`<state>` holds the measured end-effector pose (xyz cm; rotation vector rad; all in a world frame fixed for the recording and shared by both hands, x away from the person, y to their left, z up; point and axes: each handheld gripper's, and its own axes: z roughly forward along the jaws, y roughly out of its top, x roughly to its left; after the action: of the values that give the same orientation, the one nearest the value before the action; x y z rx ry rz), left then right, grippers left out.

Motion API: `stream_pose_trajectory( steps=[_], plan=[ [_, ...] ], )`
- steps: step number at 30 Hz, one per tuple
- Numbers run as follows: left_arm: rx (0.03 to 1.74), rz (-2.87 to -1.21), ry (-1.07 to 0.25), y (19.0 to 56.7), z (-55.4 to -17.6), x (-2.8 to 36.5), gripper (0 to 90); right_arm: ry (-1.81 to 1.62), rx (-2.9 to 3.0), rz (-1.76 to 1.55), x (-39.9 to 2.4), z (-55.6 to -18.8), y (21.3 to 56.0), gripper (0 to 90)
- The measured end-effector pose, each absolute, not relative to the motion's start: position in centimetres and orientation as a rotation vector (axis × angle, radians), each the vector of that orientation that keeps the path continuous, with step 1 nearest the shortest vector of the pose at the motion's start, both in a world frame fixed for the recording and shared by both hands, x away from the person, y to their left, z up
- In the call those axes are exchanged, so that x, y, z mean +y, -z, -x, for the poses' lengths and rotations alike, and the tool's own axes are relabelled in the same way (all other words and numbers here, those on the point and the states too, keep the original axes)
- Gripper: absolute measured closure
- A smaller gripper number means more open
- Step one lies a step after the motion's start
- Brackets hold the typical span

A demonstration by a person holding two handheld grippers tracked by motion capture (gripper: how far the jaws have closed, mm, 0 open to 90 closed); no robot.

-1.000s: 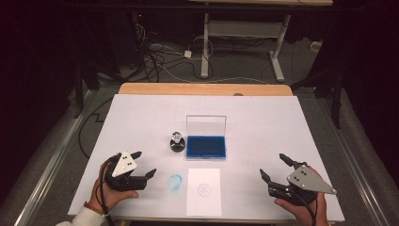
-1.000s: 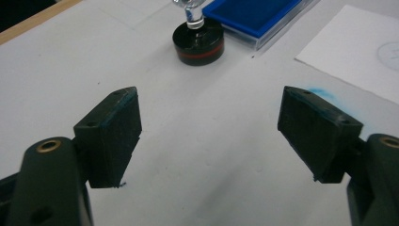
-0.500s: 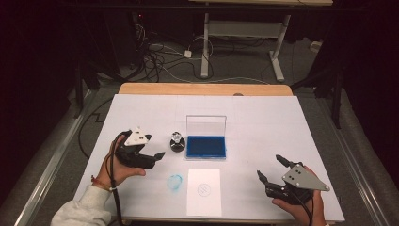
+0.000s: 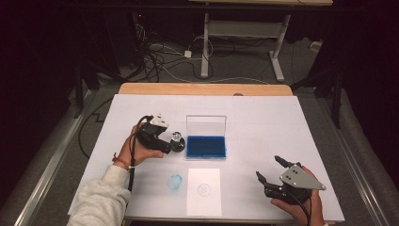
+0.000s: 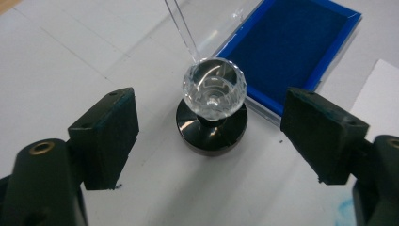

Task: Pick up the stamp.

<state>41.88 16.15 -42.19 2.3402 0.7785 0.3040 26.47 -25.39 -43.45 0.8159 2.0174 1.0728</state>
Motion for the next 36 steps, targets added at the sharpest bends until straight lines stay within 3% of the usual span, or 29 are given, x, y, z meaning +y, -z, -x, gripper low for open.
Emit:
stream_pose_trajectory(
  steps=[10, 17, 20, 21, 29, 36],
  plan=[
    [0.779, -2.384, -0.353, 43.2, -43.4, 14.5, 36.8, -1.054, 2.027, -0.804, -25.3, -26.5, 43.7, 24.4],
    [0.751, -2.399, -0.324, 43.1, -43.6, 14.4, 42.2, -1.049, 2.034, -0.792, -25.2, -26.5, 43.8, 25.0],
    [0.74, -2.399, -0.318, 43.1, -43.6, 14.3, 48.0, -1.045, 2.036, -0.792, -25.1, -26.5, 43.8, 25.5],
    [0.737, -2.398, -0.321, 43.0, -43.6, 14.3, 54.1, -1.044, 2.038, -0.79, -25.1, -26.5, 43.8, 25.7],
    [0.736, -2.449, -0.4, 42.9, -43.7, 13.7, 55.0, -1.041, 2.049, -0.794, -25.1, -26.5, 43.9, 26.5],
    [0.76, -2.403, -0.389, 42.8, -43.9, 14.4, 55.0, -1.048, 2.05, -0.796, -25.1, -26.5, 43.9, 26.6]
  ],
)
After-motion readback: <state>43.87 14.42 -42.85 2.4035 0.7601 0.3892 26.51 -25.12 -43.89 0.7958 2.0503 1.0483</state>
